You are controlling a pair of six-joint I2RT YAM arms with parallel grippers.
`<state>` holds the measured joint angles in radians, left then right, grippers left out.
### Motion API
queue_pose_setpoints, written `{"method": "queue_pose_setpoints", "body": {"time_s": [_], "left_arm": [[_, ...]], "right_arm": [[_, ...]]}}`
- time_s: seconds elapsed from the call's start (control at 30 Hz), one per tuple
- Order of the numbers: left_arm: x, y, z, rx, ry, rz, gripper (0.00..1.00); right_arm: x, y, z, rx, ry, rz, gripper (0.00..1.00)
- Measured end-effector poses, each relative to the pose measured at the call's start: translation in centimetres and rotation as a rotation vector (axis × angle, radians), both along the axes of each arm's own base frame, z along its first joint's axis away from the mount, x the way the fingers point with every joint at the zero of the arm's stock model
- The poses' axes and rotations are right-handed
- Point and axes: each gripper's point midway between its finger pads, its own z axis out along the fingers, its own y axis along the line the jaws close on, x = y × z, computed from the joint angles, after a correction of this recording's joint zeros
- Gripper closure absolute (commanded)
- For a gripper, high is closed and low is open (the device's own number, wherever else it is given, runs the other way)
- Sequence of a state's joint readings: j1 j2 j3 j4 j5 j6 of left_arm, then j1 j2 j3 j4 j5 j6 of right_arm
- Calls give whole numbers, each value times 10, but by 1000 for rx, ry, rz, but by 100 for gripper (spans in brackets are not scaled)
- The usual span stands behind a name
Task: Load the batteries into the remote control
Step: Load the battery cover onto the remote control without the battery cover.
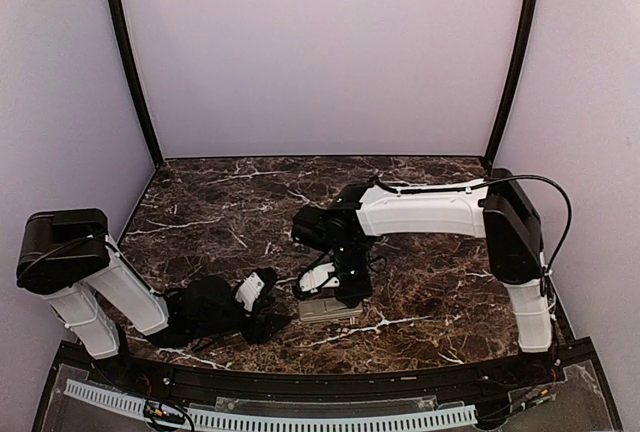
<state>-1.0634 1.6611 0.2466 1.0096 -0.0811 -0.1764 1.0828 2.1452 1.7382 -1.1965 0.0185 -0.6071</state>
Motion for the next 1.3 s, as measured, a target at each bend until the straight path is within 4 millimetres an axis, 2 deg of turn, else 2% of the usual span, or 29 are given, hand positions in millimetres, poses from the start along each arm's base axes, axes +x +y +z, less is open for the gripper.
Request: {"method": "queue_pose_setpoints", "body": {"time_s": [0.23, 0.53, 0.63, 0.93, 1.07, 1.2, 1.3], "left_arm": [[-2, -2, -2, -4, 5, -11, 36], [-2, -3, 0, -13, 2, -16, 36], [-1, -4, 2, -20, -1, -16, 36], [-1, -5, 3, -25, -4, -17, 36], [-1, -5, 5, -31, -8, -17, 27], [0, -7, 9, -45, -19, -21, 15], [0, -7, 10, -47, -27, -24, 11]], "right_arm": [[1, 2, -3, -12, 6, -2, 86], [1, 3, -4, -22, 13, -15, 59], [1, 3, -6, -24, 14, -19, 53], [2, 4, -6, -19, 12, -16, 42], [2, 9, -4, 2, 11, -15, 41], [2, 20, 11, 82, 12, -16, 41], [3, 29, 40, 182, 0, -21, 42]]}}
